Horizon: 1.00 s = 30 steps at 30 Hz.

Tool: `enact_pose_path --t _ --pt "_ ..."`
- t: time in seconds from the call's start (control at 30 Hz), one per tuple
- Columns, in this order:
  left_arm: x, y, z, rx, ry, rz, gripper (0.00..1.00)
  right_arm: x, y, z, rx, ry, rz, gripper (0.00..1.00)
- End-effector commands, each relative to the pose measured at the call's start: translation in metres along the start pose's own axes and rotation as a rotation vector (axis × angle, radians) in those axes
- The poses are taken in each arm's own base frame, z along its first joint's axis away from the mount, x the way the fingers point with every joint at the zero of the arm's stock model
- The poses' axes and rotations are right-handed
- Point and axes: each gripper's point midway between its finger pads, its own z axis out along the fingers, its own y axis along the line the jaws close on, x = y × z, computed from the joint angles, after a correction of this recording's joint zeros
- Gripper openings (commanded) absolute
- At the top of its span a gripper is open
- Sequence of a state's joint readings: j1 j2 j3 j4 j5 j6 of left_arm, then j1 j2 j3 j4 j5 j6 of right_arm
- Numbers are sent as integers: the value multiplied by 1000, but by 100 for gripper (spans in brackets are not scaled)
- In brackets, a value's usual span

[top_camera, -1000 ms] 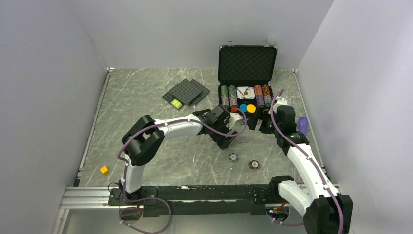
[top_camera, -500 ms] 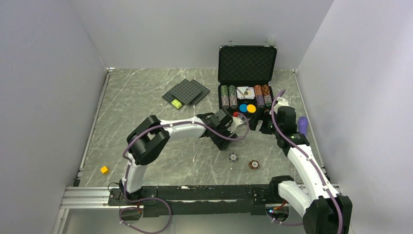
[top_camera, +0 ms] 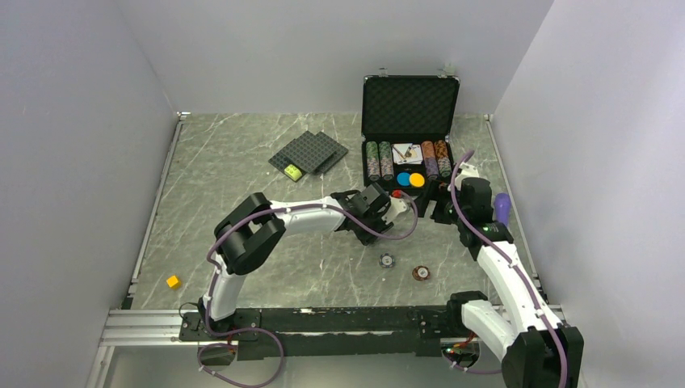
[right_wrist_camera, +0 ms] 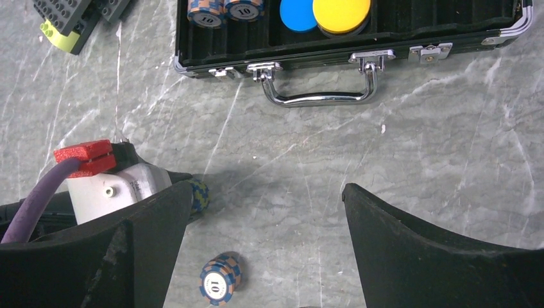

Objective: Pack up texas hold em set
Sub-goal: Pick up the poker chip from the center of the board.

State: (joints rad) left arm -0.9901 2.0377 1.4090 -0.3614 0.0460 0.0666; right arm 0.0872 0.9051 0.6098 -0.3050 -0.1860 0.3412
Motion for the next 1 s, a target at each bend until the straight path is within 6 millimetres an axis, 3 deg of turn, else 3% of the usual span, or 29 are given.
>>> enact_pose_path --t 0.0,0.07,0.1,0.3,0.53,0.77,0.97 --pt "15 -4 14 19 48 20 29 -13 5 -4 -25 -60 4 93" --pt "12 -10 15 52 35 21 5 -12 5 -4 -27 -57 9 93" --pt "11 -13 15 68 23 16 0 -10 5 -4 -29 -56 13 93" --pt "-14 -12 -5 53 -89 3 0 -7 5 -5 -35 -50 30 93" --pt "-45 -7 -59 20 -227 45 0 -4 11 -7 -84 -40 69 93" --pt "-38 -22 -104 97 -278 125 0 18 40 -6 -272 50 172 93" --pt "-25 -43 -127 211 -307 193 0 43 81 -22 -559 173 271 86"
